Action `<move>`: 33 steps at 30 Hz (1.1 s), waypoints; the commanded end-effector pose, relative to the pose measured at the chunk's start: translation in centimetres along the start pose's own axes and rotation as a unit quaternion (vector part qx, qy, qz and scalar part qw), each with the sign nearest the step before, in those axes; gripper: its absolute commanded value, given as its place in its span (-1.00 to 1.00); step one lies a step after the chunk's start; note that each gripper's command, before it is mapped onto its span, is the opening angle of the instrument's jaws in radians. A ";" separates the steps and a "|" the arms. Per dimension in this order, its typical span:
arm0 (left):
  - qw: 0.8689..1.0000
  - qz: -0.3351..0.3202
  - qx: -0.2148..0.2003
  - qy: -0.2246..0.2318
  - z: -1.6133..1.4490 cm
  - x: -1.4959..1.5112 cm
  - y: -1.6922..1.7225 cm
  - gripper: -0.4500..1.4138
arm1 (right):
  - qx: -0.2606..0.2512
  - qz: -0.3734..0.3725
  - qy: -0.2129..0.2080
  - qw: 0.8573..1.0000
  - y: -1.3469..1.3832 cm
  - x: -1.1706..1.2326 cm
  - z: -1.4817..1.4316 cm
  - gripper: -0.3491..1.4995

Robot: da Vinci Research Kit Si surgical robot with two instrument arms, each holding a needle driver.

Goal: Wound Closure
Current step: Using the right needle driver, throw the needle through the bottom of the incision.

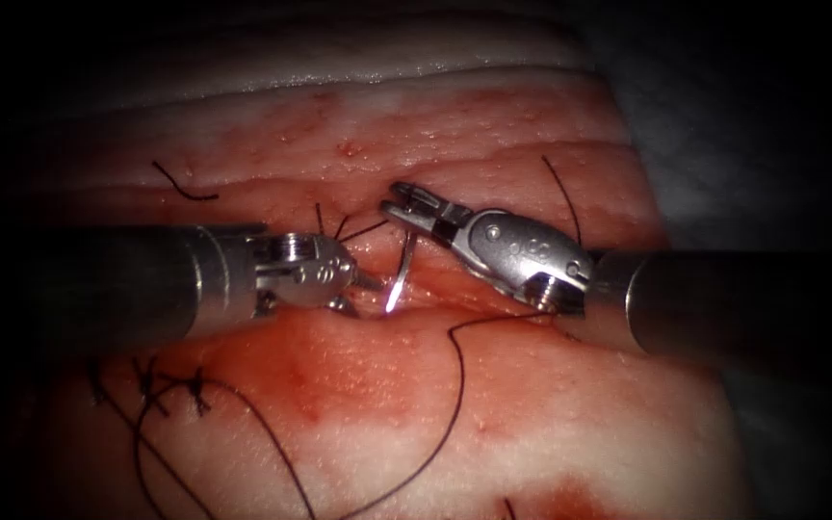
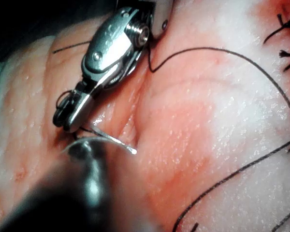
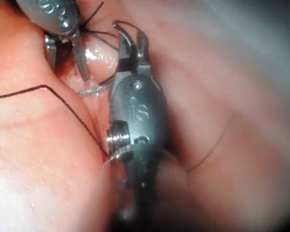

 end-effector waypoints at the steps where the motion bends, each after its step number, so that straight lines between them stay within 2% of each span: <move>1: 1.000 0.000 0.001 0.003 0.04 0.03 -0.06 -0.33 | 0.005 -0.002 -0.005 1.000 -0.06 -0.07 0.08 -1.00; 5: 0.999 -0.006 0.010 0.030 -0.08 0.13 -0.04 -0.41 | 0.013 0.006 -0.026 1.000 -0.16 -0.12 0.09 -1.00; 9: 0.999 -0.008 0.016 0.040 -0.11 0.17 0.01 -0.37 | 0.020 0.007 -0.038 0.999 -0.18 -0.11 0.09 -1.00; 12: 0.996 -0.018 0.056 0.065 -0.41 0.24 0.13 -0.42 | 0.020 0.009 -0.042 0.999 -0.18 -0.12 0.09 -1.00; 14: 0.993 -0.016 0.075 0.084 -0.53 0.28 0.25 -0.60 | 0.023 0.007 -0.051 0.998 -0.18 -0.14 0.08 -1.00; 16: 0.993 -0.013 0.083 0.088 -0.59 0.30 0.42 -0.60 | 0.025 0.006 -0.053 0.998 -0.18 -0.15 0.07 -1.00; 18: 0.992 -0.013 0.089 0.087 -0.59 0.30 0.54 -0.59 | 0.026 0.006 -0.054 0.998 -0.17 -0.15 0.06 -1.00; 20: 0.992 -0.013 0.091 0.087 -0.56 0.29 0.63 -0.66 | 0.027 0.006 -0.057 0.998 -0.17 -0.15 0.06 -1.00; 25: 0.992 -0.006 0.088 0.090 -0.35 0.18 0.84 -0.73 | 0.043 0.016 -0.079 0.996 -0.19 -0.17 0.04 -1.00; 29: 0.992 0.001 0.086 0.092 -0.17 0.08 0.91 -0.78 | 0.052 0.073 -0.084 0.992 -0.19 -0.17 0.04 -1.00; 33: 0.992 -0.003 0.085 0.093 -0.11 0.05 0.91 -0.80 | 0.054 0.097 -0.086 0.990 -0.19 -0.15 0.03 -1.00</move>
